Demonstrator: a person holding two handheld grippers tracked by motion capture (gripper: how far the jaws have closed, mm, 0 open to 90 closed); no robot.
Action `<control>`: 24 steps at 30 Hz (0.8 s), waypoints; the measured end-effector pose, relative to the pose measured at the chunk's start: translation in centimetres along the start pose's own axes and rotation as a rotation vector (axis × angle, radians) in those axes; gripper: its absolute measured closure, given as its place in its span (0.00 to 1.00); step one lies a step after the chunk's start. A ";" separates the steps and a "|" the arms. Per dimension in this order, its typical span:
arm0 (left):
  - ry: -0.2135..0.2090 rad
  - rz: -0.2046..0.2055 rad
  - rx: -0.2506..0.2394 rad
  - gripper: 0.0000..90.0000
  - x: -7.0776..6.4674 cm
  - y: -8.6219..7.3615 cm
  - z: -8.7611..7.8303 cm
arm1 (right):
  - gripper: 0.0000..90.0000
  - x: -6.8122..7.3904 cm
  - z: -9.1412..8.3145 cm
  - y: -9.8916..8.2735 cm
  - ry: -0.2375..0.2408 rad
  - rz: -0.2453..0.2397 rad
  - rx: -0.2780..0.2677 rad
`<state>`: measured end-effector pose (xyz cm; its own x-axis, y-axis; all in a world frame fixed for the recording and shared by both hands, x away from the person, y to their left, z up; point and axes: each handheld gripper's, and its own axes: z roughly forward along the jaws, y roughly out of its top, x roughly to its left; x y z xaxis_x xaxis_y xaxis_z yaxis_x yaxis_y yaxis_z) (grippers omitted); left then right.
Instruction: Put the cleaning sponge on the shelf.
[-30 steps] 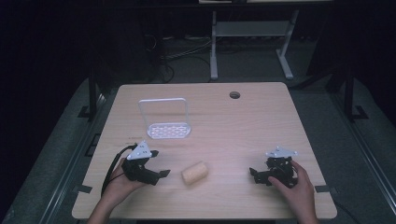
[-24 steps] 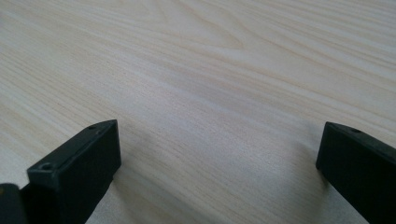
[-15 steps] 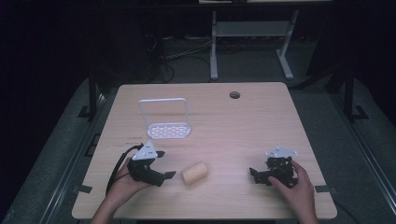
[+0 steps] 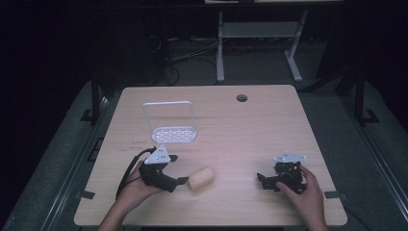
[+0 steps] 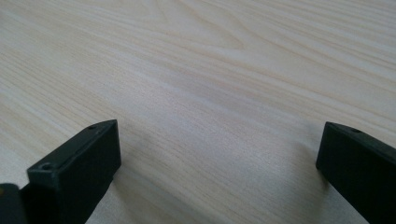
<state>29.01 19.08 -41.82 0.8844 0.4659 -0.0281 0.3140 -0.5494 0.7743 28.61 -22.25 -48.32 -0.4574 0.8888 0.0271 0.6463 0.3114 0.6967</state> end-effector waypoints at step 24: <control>-0.058 0.035 0.011 0.15 -0.9 2.4 3.1 | 0.00 0.0 0.0 0.0 0.000 0.000 0.000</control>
<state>30.01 15.18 -41.93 0.9135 0.4051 -0.0380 0.2859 -0.5727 0.7683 28.65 -22.24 -48.32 -0.4575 0.8888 0.0266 0.6461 0.3116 0.6968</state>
